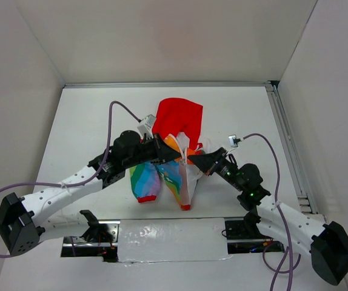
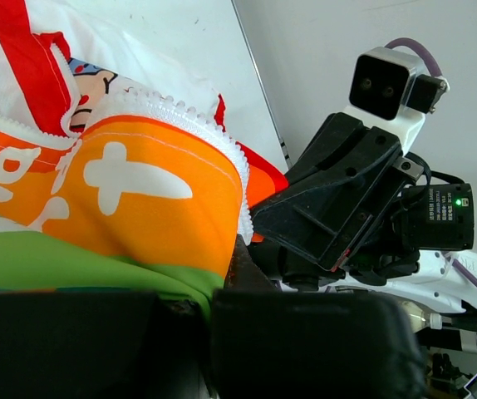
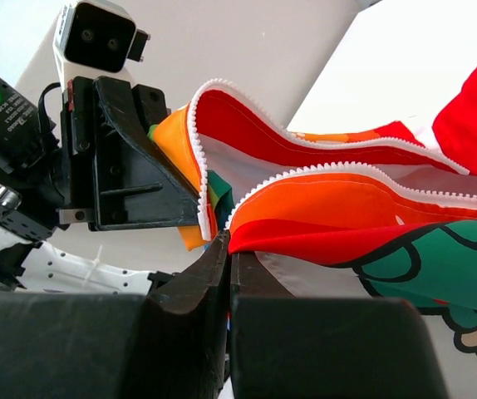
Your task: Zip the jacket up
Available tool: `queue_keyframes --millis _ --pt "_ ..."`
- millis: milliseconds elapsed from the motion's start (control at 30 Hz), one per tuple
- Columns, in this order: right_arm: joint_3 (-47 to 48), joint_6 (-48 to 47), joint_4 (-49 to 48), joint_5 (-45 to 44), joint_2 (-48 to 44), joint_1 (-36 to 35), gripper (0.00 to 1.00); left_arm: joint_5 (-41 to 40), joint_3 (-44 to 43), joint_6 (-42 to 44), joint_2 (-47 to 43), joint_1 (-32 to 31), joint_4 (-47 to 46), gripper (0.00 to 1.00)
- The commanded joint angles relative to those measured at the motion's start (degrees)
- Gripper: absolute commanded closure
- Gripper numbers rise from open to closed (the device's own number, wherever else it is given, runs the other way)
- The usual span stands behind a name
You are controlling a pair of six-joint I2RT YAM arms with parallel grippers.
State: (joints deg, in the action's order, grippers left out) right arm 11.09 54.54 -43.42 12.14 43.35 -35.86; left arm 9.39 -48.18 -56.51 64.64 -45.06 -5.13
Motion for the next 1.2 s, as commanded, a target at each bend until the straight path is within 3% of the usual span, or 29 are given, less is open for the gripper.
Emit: queue_keyframes --millis 0,400,1167 --pt "0.9 -0.8 -4.5 -0.5 0.0 -0.8 1.0 0.5 -0.2 -0.7 -0.1 -0.6 -3.9 1.0" --pt "0.2 -1.4 -1.8 -2.7 -4.0 -1.1 1.0 -2.8 0.9 -0.4 -2.2 -0.7 -2.7 1.0" --pt "1.8 -1.5 -1.7 -0.9 -2.1 -1.1 1.0 -1.7 -0.2 0.3 -0.4 -1.8 -3.5 1.0"
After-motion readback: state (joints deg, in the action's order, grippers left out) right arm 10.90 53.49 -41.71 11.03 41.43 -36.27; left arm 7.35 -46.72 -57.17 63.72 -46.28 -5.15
